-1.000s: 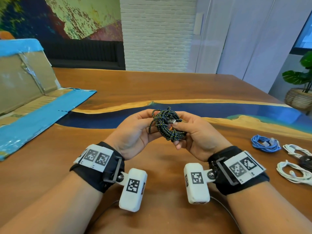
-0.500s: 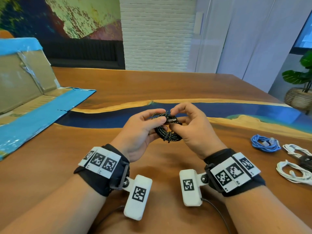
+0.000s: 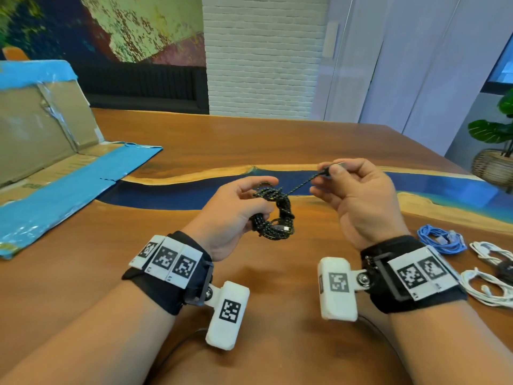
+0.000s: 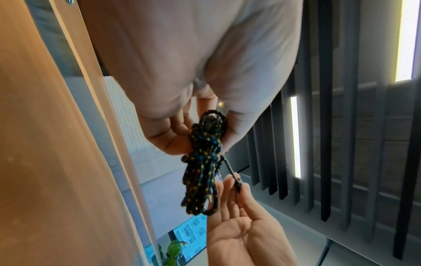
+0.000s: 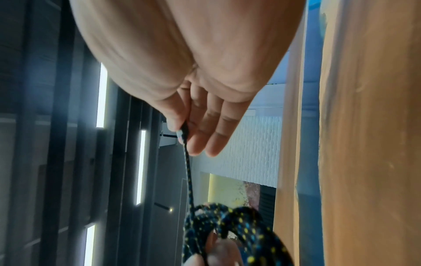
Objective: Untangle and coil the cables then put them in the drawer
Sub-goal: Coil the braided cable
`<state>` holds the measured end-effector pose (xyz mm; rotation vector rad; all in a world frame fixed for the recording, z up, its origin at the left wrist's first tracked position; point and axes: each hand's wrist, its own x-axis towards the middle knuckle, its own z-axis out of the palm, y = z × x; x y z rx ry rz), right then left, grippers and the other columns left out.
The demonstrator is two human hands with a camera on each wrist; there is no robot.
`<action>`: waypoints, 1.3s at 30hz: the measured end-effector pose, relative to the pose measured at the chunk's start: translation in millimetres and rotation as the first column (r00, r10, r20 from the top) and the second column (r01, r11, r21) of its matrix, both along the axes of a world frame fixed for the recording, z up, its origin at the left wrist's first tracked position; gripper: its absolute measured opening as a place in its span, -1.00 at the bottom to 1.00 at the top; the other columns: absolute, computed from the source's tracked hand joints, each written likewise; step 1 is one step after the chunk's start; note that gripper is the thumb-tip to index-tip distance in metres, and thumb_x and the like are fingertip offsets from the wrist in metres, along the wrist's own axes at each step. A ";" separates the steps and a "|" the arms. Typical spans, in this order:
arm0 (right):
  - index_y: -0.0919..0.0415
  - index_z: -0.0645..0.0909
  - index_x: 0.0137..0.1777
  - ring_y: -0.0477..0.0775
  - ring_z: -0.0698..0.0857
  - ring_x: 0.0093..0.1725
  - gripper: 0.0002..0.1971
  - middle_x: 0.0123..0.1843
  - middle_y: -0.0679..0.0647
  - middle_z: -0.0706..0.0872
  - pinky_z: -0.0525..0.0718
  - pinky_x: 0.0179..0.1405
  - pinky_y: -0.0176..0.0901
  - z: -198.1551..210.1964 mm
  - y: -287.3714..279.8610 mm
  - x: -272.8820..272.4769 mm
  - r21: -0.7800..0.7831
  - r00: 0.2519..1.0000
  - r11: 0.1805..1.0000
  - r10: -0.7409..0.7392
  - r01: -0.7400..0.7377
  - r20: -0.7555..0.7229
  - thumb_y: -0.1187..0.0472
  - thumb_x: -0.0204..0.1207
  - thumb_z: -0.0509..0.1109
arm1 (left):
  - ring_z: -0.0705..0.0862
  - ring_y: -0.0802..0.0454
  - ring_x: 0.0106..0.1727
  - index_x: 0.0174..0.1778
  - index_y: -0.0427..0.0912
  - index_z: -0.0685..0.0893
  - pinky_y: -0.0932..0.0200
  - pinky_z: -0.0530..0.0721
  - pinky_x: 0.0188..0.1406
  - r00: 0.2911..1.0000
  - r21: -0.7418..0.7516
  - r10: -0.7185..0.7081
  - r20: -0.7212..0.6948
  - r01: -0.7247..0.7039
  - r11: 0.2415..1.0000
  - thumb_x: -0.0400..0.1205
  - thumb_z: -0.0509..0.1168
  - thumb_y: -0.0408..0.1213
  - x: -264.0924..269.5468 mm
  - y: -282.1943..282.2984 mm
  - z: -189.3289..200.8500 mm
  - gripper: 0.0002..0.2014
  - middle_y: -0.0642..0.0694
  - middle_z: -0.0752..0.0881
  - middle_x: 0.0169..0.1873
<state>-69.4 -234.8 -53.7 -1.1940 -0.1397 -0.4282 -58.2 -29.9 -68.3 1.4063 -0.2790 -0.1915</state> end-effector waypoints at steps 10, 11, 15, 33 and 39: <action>0.20 0.53 0.10 0.11 0.65 -0.35 -0.82 -0.16 0.30 0.74 0.70 -0.41 -0.17 -24.1 7.5 5.9 -0.144 0.963 0.984 0.061 -0.102 -0.261 0.48 0.67 0.36 | 0.70 0.05 -0.31 0.28 -0.28 0.74 0.18 0.74 -0.19 0.988 -0.158 -0.148 -0.034 0.141 0.977 0.74 0.29 -0.44 -5.2 1.3 3.0 -0.77 -0.18 0.80 -0.18; 0.21 0.59 0.06 0.13 0.65 -0.34 -0.85 -0.15 0.34 0.73 0.69 -0.44 -0.19 -25.6 12.6 4.9 -0.195 0.959 0.972 0.074 -0.130 -0.272 0.47 0.64 0.40 | 0.71 0.06 -0.31 0.26 -0.28 0.74 0.18 0.75 -0.19 0.990 -0.188 -0.138 -0.028 0.130 0.973 0.72 0.29 -0.43 -5.2 0.7 3.0 -0.78 -0.17 0.81 -0.19; 0.40 0.76 0.02 0.12 0.79 -0.27 -0.90 -0.13 0.32 0.82 0.78 -0.29 -0.14 -27.8 31.6 0.4 -0.195 0.954 0.959 0.150 -0.204 -0.258 0.46 0.53 0.50 | 0.71 0.06 -0.32 0.22 -0.27 0.75 0.15 0.77 -0.21 0.997 -0.254 -0.080 -0.022 0.072 0.965 0.72 0.31 -0.43 -3.0 -2.4 1.3 -0.80 -0.17 0.80 -0.21; 0.49 0.70 0.14 0.19 0.87 -0.14 -0.79 -0.04 0.34 0.85 0.83 -0.19 -0.11 -24.3 36.1 -6.1 -0.037 0.919 0.954 0.276 -0.298 -0.282 0.42 0.54 0.49 | 0.66 0.01 -0.09 0.28 -0.02 0.82 0.07 0.71 0.09 0.981 -0.006 0.057 0.188 -0.057 0.998 0.69 0.42 -0.40 5.8 6.0 -2.1 -0.71 -0.06 0.77 -0.13; 0.30 0.65 0.03 0.16 0.84 -0.27 -0.81 -0.19 0.26 0.83 0.78 -0.38 -0.12 -23.8 44.9 -6.9 0.020 0.959 0.989 0.150 -0.150 -0.242 0.54 0.52 0.48 | 0.79 0.07 -0.01 0.19 -0.06 0.85 0.12 0.79 0.04 0.970 0.132 0.120 0.210 -0.150 0.980 0.56 0.55 -0.44 11.6 6.5 -6.4 -0.69 -0.21 0.83 0.04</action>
